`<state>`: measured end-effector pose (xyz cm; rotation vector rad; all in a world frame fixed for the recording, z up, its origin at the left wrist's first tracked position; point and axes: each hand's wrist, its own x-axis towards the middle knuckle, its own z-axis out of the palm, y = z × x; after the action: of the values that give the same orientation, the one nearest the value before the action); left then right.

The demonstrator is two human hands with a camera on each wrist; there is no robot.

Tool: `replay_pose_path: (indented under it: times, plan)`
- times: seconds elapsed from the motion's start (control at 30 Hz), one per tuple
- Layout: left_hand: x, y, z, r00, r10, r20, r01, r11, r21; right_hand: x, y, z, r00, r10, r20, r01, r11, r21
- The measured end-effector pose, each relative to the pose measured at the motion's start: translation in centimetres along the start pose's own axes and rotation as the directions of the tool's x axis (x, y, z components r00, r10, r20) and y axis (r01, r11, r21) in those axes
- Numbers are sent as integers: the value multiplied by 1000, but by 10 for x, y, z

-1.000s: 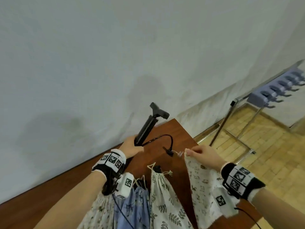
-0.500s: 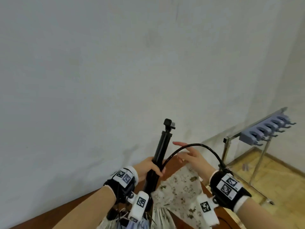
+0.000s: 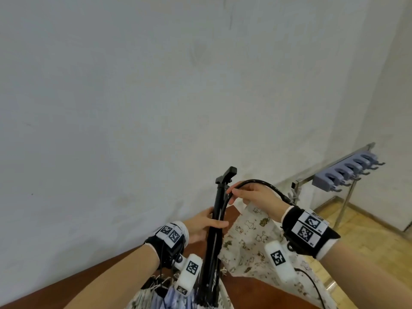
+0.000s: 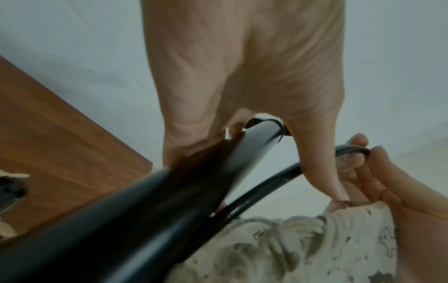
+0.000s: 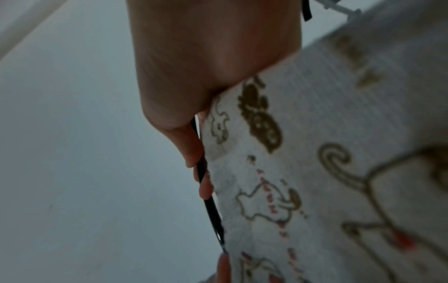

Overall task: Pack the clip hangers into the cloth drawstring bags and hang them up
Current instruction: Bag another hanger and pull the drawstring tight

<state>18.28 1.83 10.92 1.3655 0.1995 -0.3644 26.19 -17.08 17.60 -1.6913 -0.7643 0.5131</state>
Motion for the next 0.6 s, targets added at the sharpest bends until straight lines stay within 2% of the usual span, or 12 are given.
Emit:
replay_pose_path:
  times: [0.13, 0.27, 0.33, 0.43, 0.5, 0.6]
  plan:
    - [12, 14, 6, 997, 80, -11, -79, 995, 55, 0, -3, -1, 1000, -7, -18, 7, 999, -45]
    - [22, 21, 1, 991, 134, -20, -134, 991, 12, -5, -2, -19, 978, -44, -205, 40, 999, -19]
    - [24, 24, 0, 993, 121, 5, -121, 993, 4, -8, -3, -25, 975, -77, -209, 81, 997, 8]
    - [22, 29, 5, 996, 66, 54, -68, 996, 50, -11, -16, -26, 981, -126, -148, 127, 992, -6]
    - [20, 29, 11, 992, -1, 123, -16, 991, 136, -11, -27, -28, 978, -163, -133, 167, 986, 24]
    - [18, 22, 23, 974, -55, 221, -11, 958, 288, -5, -38, -33, 975, -186, -122, 184, 983, -23]
